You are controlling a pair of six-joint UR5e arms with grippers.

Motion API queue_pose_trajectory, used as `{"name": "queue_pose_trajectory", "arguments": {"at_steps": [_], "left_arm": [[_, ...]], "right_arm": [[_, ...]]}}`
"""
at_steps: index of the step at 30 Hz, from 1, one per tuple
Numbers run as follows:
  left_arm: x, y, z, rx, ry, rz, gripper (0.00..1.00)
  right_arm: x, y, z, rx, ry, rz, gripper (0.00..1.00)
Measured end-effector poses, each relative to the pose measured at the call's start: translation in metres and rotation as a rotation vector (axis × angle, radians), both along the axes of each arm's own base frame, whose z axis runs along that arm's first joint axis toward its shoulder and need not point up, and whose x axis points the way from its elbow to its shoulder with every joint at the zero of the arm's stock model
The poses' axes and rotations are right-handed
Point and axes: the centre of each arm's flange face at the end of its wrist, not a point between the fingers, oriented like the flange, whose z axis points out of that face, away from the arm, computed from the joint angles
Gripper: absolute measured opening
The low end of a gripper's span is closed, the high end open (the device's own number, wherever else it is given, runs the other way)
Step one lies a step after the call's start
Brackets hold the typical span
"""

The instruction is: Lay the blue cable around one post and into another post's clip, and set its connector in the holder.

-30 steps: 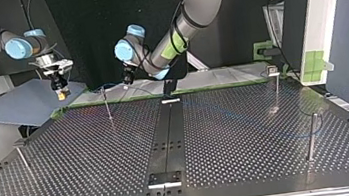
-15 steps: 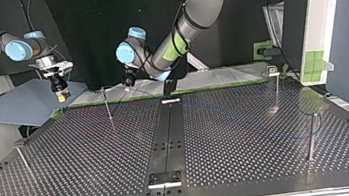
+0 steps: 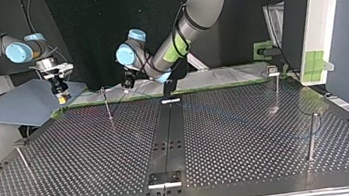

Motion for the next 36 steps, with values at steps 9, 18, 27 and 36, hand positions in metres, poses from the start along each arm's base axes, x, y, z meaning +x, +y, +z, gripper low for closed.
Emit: {"name": "queue_pose_trajectory", "arguments": {"at_steps": [9,18,27,36], "left_arm": [[0.005,0.001,0.002,-0.005,-0.003,-0.001,0.0],[0.005,0.0,-0.02,0.029,0.026,-0.001,0.0],[0.011,0.0,-0.025,0.036,0.041,-0.002,0.0],[0.013,0.002,-0.025,0.039,0.045,-0.002,0.0]], "right_arm": [[0.003,-0.003,0.002,-0.007,0.0,0.006,0.0],[0.007,-0.007,-0.008,0.003,0.002,0.013,0.0],[0.008,-0.009,-0.01,0.006,0.004,0.015,0.0],[0.008,-0.013,-0.007,0.0,0.007,0.015,0.0]]}}
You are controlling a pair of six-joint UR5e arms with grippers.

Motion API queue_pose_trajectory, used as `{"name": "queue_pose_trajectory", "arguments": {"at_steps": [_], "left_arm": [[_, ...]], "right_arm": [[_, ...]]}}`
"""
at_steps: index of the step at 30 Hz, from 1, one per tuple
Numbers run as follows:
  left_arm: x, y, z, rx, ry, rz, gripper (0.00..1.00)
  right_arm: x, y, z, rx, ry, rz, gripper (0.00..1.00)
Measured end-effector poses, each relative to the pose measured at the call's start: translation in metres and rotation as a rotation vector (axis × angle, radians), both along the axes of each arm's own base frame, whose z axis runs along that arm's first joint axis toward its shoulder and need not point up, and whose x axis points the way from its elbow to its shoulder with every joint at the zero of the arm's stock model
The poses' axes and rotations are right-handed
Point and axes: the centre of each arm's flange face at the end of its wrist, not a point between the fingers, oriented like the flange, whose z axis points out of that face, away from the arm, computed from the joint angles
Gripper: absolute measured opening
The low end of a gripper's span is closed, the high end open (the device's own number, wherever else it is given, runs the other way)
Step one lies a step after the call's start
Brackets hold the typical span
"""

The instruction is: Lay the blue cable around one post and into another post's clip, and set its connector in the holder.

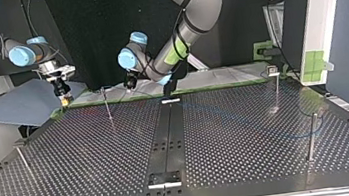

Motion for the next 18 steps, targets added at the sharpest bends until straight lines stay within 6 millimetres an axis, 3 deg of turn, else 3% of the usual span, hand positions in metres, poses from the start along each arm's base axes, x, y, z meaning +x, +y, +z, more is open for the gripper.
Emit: {"name": "queue_pose_trajectory", "arguments": {"at_steps": [18], "left_arm": [[0.015,0.005,0.01,0.001,0.015,0.008,0.0]], "right_arm": [[0.001,-0.012,0.009,-0.025,0.007,0.004,0.0]]}}
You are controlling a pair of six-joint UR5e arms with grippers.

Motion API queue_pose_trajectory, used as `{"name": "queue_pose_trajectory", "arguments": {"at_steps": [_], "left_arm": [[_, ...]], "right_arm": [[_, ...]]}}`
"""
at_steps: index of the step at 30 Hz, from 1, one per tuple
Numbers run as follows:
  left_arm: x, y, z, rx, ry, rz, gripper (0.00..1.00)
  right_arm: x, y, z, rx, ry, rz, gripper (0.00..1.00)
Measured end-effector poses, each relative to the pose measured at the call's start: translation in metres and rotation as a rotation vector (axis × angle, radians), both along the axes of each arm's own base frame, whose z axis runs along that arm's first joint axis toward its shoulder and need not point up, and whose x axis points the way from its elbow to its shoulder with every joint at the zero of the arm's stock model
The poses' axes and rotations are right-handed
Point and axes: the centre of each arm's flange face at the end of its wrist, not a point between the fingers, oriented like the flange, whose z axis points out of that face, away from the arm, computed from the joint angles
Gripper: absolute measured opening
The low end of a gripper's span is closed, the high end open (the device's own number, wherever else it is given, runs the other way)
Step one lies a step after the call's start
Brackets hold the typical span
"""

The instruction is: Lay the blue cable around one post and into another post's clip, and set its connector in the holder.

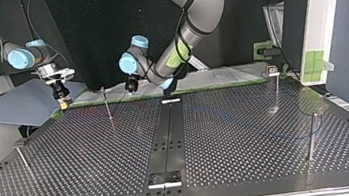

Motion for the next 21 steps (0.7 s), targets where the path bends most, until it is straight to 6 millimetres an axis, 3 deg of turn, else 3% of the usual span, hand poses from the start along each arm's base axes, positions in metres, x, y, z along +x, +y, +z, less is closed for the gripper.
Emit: {"name": "queue_pose_trajectory", "arguments": {"at_steps": [16,17,18,20,21], "left_arm": [[-0.002,0.004,-0.006,0.018,0.008,-0.012,0.0],[-0.003,0.003,-0.006,0.021,0.006,-0.017,0.11],[-0.004,0.002,-0.006,0.026,0.004,-0.022,0.11],[-0.007,-0.001,-0.006,0.036,-0.002,-0.033,0.41],[-0.008,-0.002,-0.005,0.041,-0.005,-0.037,0.41]], "right_arm": [[0.0,-0.001,0.001,0.002,0.0,-0.001,0.0],[0.0,-0.001,0.001,0.002,0.0,0.0,0.0],[0.0,-0.001,0.001,0.002,0.001,0.0,0.0],[0.002,-0.001,0.001,0.002,0.001,0.002,0.0],[0.002,-0.001,0.001,0.002,0.001,0.003,0.0]]}}
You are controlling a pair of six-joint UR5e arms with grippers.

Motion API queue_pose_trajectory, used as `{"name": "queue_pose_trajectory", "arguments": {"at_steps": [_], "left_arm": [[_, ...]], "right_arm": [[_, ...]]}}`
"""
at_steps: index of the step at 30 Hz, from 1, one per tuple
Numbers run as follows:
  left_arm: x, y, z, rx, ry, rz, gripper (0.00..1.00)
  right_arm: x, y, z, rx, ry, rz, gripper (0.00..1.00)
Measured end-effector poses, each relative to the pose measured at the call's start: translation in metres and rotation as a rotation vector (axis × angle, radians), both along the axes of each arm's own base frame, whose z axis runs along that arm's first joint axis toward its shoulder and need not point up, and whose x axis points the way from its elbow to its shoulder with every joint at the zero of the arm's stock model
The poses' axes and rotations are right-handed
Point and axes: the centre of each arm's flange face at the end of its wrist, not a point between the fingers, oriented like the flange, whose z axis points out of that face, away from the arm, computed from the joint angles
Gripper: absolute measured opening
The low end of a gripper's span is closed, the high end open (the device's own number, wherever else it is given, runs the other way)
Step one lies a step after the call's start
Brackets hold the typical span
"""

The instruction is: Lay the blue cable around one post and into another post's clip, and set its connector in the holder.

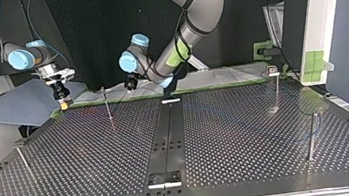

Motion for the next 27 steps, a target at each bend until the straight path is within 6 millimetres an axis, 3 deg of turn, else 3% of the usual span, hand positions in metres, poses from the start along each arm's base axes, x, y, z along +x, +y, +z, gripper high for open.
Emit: {"name": "queue_pose_trajectory", "arguments": {"at_steps": [1,2,3,4,5,18,27], "left_arm": [[-0.001,-0.001,0.0,0.005,-0.003,-0.005,0.64],[-0.002,-0.002,0.0,0.008,-0.004,-0.007,0.78],[-0.003,-0.003,0.001,0.009,-0.006,-0.01,0.78],[-0.003,-0.004,0.002,0.009,-0.007,-0.012,0.97],[-0.004,-0.004,0.003,0.008,-0.008,-0.013,1.0],[-0.017,-0.022,0.046,-0.023,-0.036,-0.061,1.0],[-0.046,-0.034,0.04,-0.009,-0.018,-0.115,1.0]], "right_arm": [[0.0,0.0,0.0,0.0,0.0,0.001,0.0],[0.001,0.0,0.0,0.0,0.0,0.001,0.0],[0.001,0.0,0.0,0.0,0.0,0.002,0.0],[0.001,0.0,0.0,0.001,0.0,0.002,0.0],[0.002,0.001,0.0,0.002,0.0,0.003,0.0],[0.006,0.003,-0.002,0.016,0.0,0.01,0.0],[0.009,0.005,-0.002,0.025,-0.001,0.014,0.0]]}}
